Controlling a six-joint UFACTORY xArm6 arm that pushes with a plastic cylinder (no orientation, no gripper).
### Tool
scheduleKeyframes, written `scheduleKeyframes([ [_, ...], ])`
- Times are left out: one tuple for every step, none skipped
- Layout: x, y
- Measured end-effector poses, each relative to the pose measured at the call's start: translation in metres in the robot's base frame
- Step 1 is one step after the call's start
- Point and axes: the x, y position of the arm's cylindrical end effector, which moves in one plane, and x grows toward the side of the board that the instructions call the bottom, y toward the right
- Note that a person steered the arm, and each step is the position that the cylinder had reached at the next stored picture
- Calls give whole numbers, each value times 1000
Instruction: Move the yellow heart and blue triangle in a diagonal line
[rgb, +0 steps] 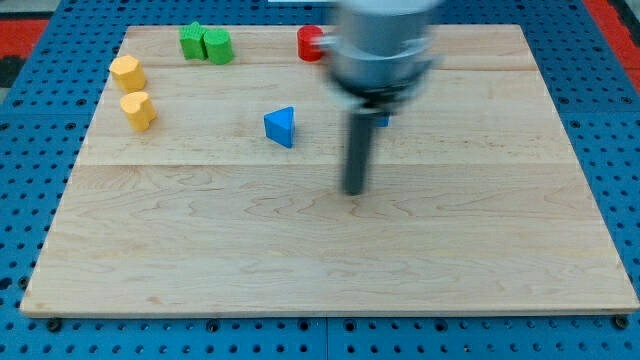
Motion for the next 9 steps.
scheduleKeyframes([
  [-23,-148],
  [-75,-256],
  [-92,-267],
  [-94,-209],
  [-85,-171],
  [-71,-213],
  [-98,-247],
  [-128,-205],
  [-120,-142],
])
